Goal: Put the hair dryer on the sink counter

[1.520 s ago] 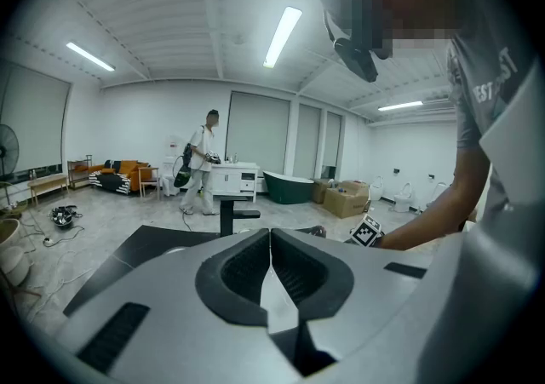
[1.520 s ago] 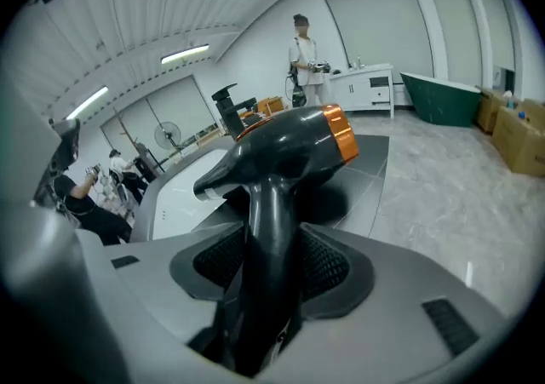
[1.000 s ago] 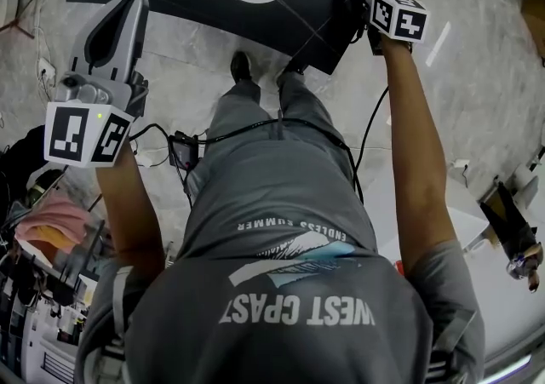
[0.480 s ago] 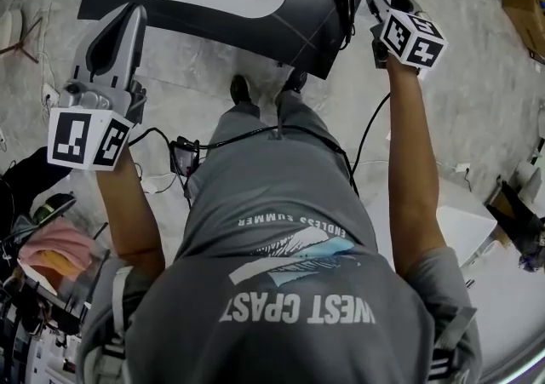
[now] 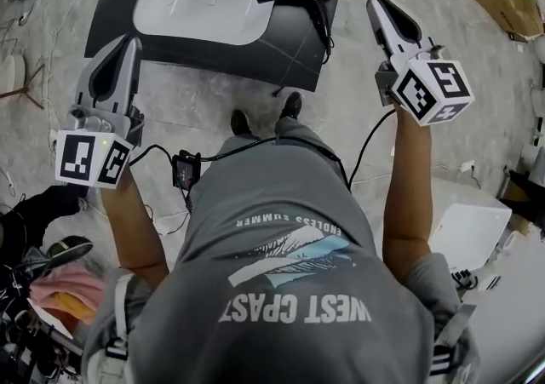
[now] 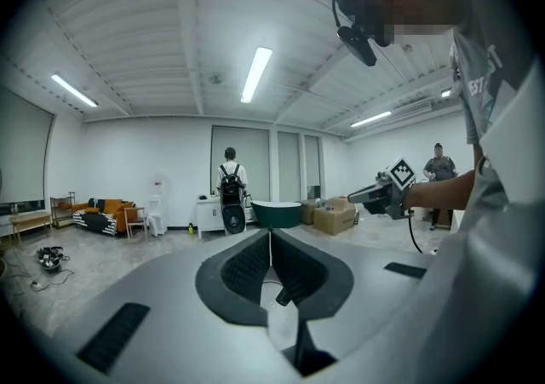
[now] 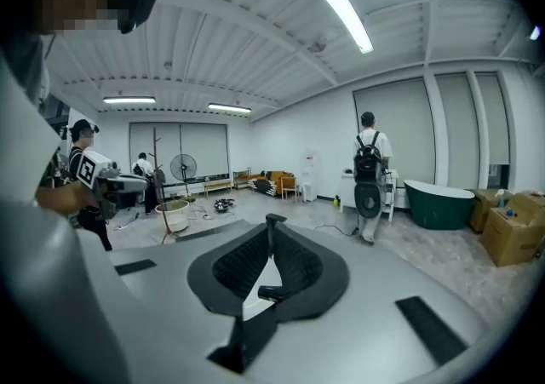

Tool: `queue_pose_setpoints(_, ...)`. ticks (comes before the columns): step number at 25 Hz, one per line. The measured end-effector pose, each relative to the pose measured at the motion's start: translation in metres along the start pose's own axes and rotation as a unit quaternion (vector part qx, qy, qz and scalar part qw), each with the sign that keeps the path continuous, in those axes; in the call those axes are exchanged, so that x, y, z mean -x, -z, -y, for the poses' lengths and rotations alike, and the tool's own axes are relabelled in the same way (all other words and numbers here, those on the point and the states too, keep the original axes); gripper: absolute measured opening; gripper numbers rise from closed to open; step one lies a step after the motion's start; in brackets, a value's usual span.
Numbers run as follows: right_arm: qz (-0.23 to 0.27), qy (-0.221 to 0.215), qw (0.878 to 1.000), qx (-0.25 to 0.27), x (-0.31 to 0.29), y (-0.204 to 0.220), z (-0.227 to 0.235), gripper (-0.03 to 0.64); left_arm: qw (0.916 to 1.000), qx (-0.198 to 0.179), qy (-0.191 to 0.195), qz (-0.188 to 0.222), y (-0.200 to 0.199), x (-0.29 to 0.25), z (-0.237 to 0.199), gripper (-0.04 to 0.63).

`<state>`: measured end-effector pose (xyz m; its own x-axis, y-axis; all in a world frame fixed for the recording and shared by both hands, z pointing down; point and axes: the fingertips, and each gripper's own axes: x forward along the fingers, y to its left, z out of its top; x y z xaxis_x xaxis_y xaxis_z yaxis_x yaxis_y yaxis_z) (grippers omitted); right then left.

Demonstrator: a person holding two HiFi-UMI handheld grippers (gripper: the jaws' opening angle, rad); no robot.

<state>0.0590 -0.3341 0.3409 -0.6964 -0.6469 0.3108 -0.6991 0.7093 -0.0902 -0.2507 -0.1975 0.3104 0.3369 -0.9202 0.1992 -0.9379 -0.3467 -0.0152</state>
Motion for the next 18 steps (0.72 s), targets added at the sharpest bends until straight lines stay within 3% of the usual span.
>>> queue_pose_setpoints(5,0.035,-0.021,0.998,0.044,0.051,-0.047,-0.045,0.029,0.9999,-0.008,0.008,0.013,-0.010,0.009,0.002,0.023)
queue_pose_setpoints(18,0.075,0.006,0.996,0.037,0.102,-0.085,-0.080,0.028,0.9989,-0.015,0.026,0.036,-0.018,0.023,-0.004,0.023)
